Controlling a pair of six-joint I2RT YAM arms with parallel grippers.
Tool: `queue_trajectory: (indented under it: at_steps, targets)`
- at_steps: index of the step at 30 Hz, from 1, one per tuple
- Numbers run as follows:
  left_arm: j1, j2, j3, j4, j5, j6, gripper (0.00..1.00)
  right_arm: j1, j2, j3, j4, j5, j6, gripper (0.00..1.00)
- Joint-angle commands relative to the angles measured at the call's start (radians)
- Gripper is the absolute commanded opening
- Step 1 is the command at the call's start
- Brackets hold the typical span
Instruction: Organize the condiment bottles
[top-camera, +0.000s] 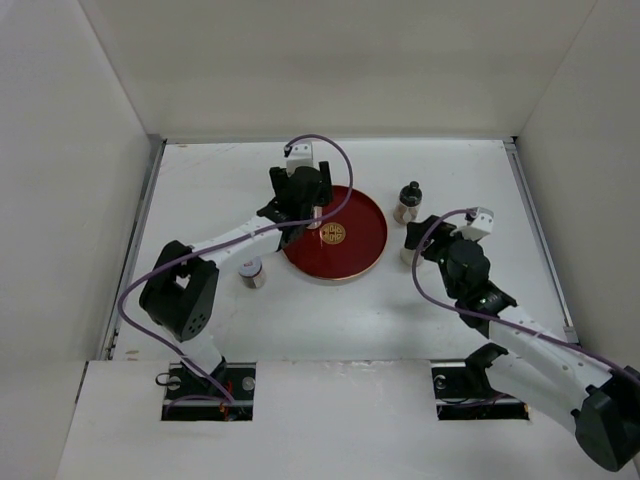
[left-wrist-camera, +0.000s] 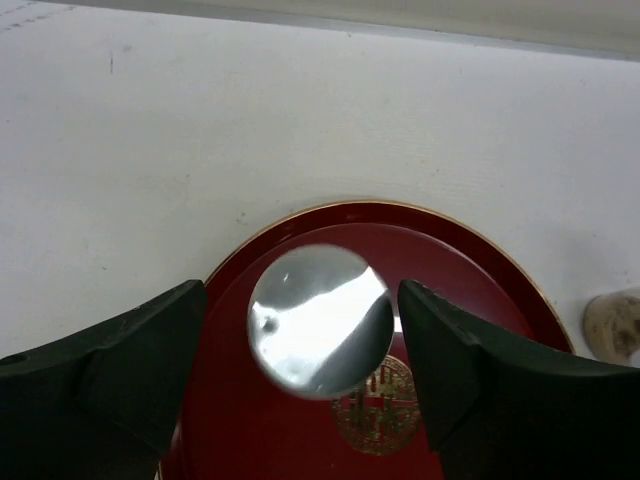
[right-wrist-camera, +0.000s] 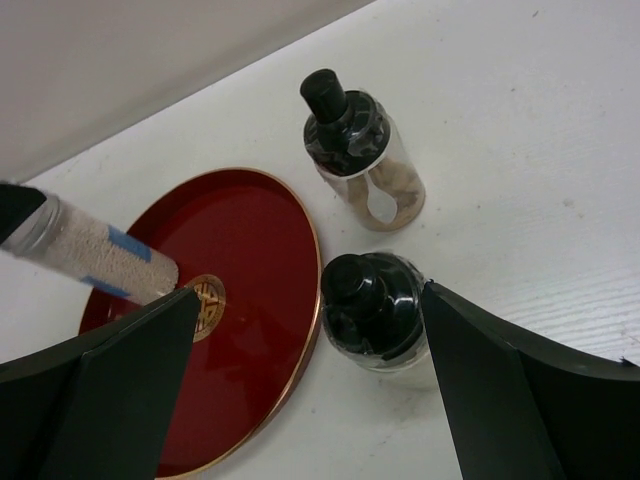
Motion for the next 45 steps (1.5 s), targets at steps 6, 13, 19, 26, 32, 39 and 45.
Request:
queue_trajectory:
  at_steps: [6,13,19,26,32,39,45]
  targets:
    - [-0.025,-0.155,-0.079,0.161,-0.019,0.018,0.93,0.118,-0.033,0.09,-0.224,0.247,-0.047,1.0]
    - [-0.051,-0.407,-0.259,0.181,-0.046,-0.016,0.94,0.096,0.155,0.145,-0.216,0.196,-0.053,1.0]
    - [-0.074,-0.702,-0.499,0.136,-0.054,-0.073,0.91,0.0,0.314,0.185,-0.13,0.11,-0.07,1.0]
    - [-0.105,-1.046,-0.727,-0.078,-0.133,-0.171,0.9,-0.034,0.406,0.182,-0.008,0.04,-0.07,0.84]
    - [-0.114,-1.229,-0.798,-0.298,-0.247,-0.226,0.91,-0.007,0.359,0.22,-0.049,0.095,-0.073,0.57]
    - [-0.132,-1.223,-0.82,-0.326,-0.353,-0.241,0.95,0.113,0.392,0.419,-0.086,0.084,-0.142,0.57]
    - [-0.142,-1.13,-0.815,-0.303,-0.293,-0.254,0.97,0.124,0.655,0.629,-0.032,0.017,-0.161,0.58]
